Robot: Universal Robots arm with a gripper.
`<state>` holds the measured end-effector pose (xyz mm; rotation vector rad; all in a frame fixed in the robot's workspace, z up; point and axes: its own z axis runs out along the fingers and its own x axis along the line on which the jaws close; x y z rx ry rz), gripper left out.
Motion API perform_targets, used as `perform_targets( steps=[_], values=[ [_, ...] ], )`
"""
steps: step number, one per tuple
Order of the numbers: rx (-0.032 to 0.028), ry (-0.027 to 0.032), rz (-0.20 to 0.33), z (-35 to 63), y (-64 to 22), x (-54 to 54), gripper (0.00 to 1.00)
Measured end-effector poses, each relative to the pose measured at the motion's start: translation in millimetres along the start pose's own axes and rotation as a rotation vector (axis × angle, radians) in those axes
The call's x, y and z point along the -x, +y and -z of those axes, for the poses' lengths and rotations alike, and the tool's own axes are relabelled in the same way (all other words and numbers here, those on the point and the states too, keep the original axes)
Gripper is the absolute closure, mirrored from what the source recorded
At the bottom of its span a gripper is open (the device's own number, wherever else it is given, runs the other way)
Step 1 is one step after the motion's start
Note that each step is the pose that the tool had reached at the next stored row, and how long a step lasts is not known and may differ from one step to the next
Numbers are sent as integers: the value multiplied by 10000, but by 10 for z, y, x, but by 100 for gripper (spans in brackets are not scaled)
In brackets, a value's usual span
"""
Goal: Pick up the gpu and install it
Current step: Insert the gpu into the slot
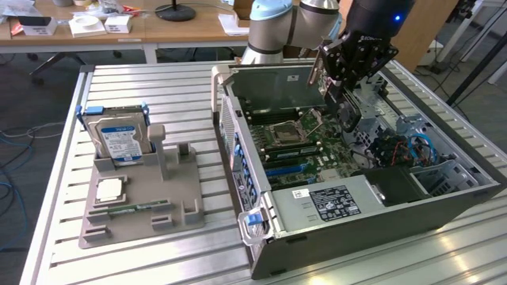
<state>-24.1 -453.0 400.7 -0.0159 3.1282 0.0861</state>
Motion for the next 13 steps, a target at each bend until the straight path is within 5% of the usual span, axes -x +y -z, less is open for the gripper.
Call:
perform_targets(
  steps=[7, 13],
  values=[
    [2, 8, 147, -2, 0, -1, 74],
    [3, 48, 829, -5, 1, 0, 74]
  ],
)
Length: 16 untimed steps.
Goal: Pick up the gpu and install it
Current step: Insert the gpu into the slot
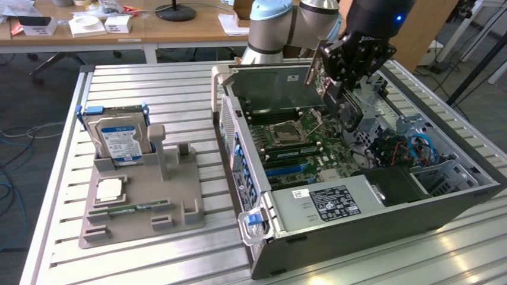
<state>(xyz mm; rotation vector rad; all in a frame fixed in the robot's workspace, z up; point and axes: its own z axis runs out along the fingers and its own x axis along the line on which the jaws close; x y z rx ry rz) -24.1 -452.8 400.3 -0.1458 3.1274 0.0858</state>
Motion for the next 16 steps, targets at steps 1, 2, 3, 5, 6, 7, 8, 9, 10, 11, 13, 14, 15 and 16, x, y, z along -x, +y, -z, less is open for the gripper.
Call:
perform_targets(
  steps=[1, 2, 3, 5, 6, 7, 8, 9, 10, 11, 13, 14, 15, 16],
  values=[
    [2, 8, 145, -1, 0, 0, 74],
    [3, 16, 292, -2, 0, 0, 74],
    [5, 24, 436, -2, 0, 0, 74],
    [9, 39, 716, -5, 0, 0, 74],
    [10, 46, 842, -5, 0, 0, 74],
    [11, 52, 953, -6, 0, 0, 74],
    [13, 58, 1061, -7, 0, 0, 74],
    [14, 64, 1172, -8, -1, 0, 74],
    [16, 70, 1286, -9, -1, 0, 74],
    [18, 76, 1404, -11, 0, 0, 74],
    [20, 88, 1610, -13, 0, 0, 74],
    [21, 94, 1717, -13, 0, 0, 74],
    [22, 100, 1818, -14, 0, 0, 74],
    [24, 105, 1921, -15, 0, 0, 74]
  ],
)
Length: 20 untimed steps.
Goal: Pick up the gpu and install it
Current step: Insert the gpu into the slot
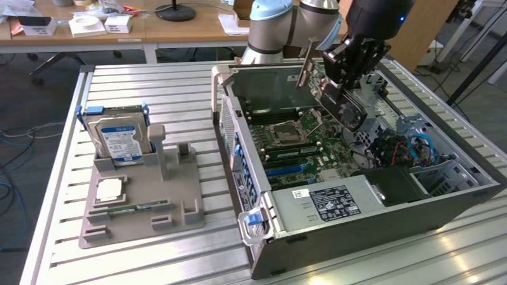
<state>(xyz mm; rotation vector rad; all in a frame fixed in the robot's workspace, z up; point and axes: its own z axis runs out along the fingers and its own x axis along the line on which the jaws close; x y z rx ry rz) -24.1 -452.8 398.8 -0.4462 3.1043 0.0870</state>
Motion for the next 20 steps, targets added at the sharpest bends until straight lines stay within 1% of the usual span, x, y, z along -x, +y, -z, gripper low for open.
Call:
perform_targets(
  steps=[8, 20],
  values=[
    [11, 49, 917, -7, 0, 0, 74],
    [30, 133, 2461, -22, -1, 0, 74]
  ],
)
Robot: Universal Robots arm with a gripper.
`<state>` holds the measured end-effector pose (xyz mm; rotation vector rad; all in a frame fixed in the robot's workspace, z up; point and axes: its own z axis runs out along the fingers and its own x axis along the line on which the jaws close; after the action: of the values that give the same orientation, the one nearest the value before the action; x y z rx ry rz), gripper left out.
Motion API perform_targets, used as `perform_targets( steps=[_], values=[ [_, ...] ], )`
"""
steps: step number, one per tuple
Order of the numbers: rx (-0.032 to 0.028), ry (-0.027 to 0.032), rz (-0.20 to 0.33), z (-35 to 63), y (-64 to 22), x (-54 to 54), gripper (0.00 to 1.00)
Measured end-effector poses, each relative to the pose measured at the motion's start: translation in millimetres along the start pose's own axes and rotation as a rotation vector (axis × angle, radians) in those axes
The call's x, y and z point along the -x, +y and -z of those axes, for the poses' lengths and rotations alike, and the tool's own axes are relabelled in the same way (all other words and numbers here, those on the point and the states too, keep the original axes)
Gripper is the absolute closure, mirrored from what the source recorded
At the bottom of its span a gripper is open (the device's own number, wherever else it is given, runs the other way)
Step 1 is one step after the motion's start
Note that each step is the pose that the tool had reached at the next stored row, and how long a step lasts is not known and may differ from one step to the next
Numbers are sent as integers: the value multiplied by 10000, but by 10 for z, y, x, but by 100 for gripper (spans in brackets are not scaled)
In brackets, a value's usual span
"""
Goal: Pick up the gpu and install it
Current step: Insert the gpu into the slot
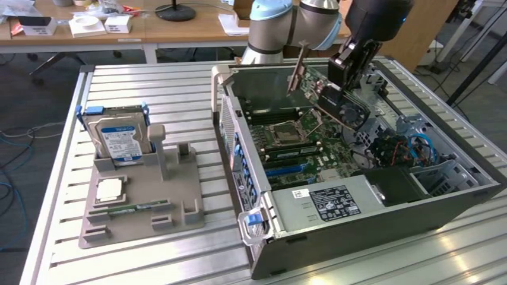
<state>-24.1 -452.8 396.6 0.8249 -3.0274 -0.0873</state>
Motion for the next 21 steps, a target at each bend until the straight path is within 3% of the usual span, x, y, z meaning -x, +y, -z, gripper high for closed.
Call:
perform_targets(
  steps=[21],
  values=[
    [29, 132, 2433, -46, -2, 0, 74]
  ],
)
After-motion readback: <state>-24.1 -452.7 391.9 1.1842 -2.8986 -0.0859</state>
